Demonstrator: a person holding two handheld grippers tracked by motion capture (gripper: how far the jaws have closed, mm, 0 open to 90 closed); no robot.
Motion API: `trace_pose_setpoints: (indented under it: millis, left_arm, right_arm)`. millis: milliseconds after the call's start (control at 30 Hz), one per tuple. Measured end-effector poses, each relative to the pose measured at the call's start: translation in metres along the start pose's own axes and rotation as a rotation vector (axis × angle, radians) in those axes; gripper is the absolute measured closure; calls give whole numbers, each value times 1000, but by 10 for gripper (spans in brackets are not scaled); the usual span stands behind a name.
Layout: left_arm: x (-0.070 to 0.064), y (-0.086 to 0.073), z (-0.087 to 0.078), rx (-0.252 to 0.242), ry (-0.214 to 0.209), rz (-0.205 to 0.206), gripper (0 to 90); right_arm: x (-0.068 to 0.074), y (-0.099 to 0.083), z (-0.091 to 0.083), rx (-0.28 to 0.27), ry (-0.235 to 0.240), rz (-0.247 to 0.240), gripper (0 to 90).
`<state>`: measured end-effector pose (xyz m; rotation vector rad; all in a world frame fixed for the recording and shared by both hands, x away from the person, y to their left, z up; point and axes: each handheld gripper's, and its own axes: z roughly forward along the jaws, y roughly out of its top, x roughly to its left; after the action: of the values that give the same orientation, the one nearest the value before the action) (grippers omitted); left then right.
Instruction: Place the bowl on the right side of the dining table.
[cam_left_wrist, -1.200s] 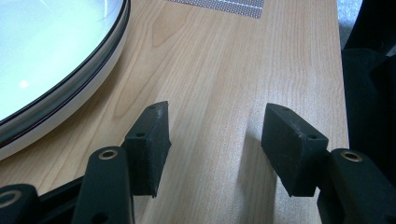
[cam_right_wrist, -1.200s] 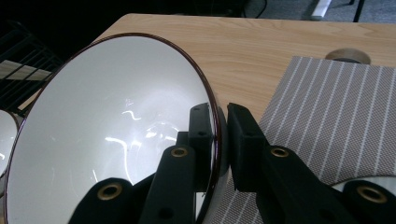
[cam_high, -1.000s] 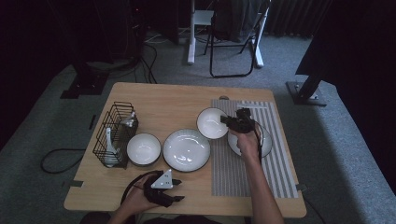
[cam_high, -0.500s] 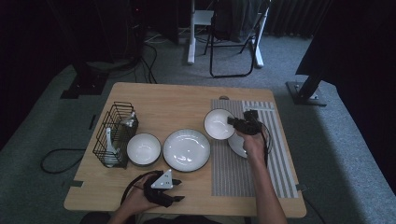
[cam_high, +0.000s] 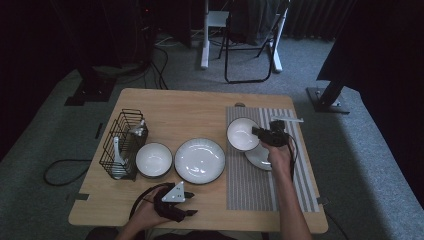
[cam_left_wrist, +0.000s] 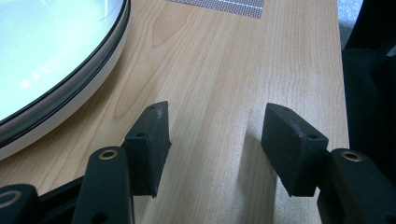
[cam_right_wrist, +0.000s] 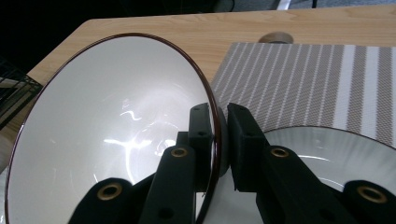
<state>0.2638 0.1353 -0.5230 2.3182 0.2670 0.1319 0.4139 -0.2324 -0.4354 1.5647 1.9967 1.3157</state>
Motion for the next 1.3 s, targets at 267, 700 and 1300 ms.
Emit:
trace_pose_setpoints:
  millis: [267,700,1300]
  left_arm:
    - [0,0,0,0,0,0,427]
    - [0,0,0,0,0,0,427]
    - [0,0,0,0,0,0,427]
  right_arm:
    - [-12,-5,-6,-3,-19,22,809]
    - [-30,-8,-16,-7,-58,47,808]
    - [-59,-22,-26,10,-127,92,807]
